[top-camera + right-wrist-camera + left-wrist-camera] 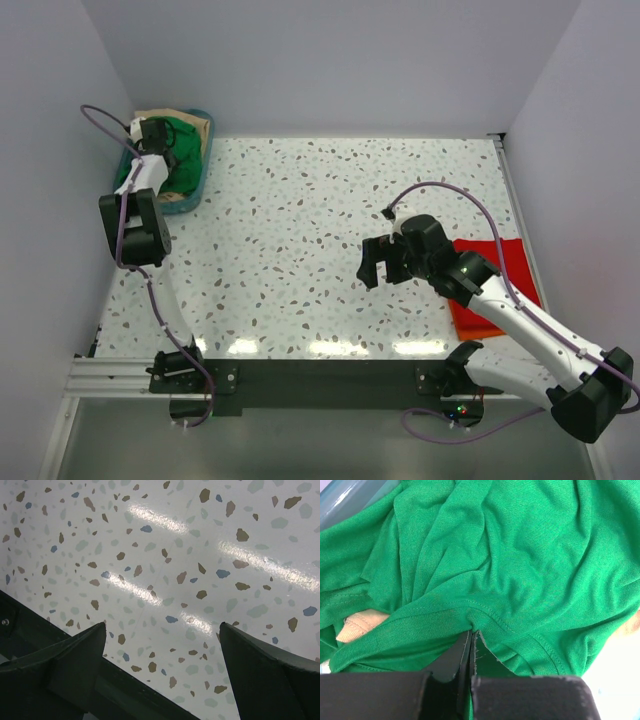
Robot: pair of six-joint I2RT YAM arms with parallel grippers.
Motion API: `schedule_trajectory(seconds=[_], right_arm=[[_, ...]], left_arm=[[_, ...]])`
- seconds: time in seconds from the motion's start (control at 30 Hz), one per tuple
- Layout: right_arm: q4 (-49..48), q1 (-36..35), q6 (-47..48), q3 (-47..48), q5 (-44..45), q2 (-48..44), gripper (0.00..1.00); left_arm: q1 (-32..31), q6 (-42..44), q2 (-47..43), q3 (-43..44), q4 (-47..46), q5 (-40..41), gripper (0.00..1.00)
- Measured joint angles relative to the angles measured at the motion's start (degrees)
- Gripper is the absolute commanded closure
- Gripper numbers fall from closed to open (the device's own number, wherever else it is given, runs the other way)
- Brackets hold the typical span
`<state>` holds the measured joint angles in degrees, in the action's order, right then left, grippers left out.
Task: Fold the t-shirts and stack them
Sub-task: Grab the tshirt from the pile
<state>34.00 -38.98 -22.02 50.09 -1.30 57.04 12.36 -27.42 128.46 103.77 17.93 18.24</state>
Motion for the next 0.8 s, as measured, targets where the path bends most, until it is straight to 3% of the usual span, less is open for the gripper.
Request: schedule_trajectory(seconds=[0.37, 0.8], right_arm=[[-0.2, 0.0, 0.0, -0.6, -0.4, -0.1, 0.01], [-0.2, 0.0, 0.0, -0.6, -0.9, 0.0, 0.02]], left_arm=[[0.0, 1.1, -2.9, 1.6, 0.6, -2.4, 1.0], [-0.2, 1.6, -21.1, 5.3, -1.1, -11.9, 1.0]])
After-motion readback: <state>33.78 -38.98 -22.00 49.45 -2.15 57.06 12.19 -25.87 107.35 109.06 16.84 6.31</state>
